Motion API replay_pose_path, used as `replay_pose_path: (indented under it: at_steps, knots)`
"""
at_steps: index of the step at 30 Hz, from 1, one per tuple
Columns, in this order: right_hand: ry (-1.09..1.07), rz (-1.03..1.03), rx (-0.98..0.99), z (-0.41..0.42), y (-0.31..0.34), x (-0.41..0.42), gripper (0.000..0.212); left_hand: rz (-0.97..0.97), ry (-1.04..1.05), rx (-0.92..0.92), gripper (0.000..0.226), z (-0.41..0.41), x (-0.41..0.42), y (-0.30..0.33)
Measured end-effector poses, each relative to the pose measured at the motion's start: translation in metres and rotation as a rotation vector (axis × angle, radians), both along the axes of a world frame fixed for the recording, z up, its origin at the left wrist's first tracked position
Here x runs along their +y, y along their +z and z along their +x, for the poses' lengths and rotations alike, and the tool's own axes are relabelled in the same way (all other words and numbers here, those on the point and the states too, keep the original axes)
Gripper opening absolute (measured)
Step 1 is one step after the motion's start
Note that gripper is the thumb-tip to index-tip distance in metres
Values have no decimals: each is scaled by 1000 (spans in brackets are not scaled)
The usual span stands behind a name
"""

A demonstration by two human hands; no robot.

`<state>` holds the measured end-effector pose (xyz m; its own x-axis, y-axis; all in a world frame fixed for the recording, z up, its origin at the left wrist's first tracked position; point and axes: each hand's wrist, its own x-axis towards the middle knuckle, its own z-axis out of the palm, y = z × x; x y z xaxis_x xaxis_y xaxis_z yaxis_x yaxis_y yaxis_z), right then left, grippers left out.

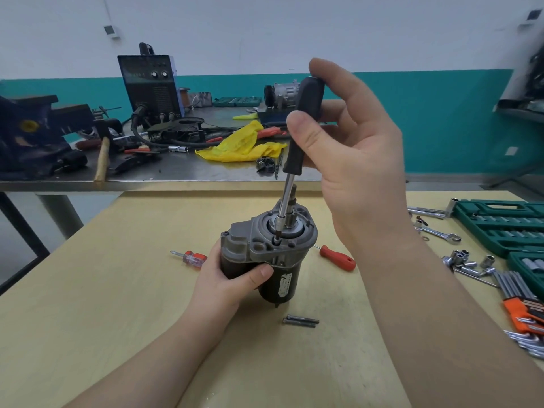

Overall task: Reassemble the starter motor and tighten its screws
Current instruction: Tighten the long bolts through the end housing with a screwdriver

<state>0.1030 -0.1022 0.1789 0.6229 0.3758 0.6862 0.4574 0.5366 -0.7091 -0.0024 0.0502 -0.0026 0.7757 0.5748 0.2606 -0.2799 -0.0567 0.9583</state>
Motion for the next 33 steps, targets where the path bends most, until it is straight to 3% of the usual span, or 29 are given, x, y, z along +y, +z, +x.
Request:
replay_pose_path:
  at_steps: [5, 11, 17, 22, 28, 33]
  knots:
    - [131, 6, 71, 0, -3, -3, 35, -6, 2, -1, 78, 0, 0, 0]
    - [1, 2, -14, -4, 0, 0, 39, -13, -17, -10, 72, -1, -2, 2]
    - [126, 8, 61, -2, -1, -4, 35, -32, -9, -9, 78, -1, -2, 3]
    - [14, -3, -23, -3, -1, -1, 38, -22, -14, -8, 78, -1, -3, 4]
    - [130, -15, 49, -3, -2, -3, 35, -24, -11, -14, 66, -1, -3, 5]
    - [33, -14, -31, -5, 0, -2, 39, -32, -11, -17, 69, -1, -4, 5]
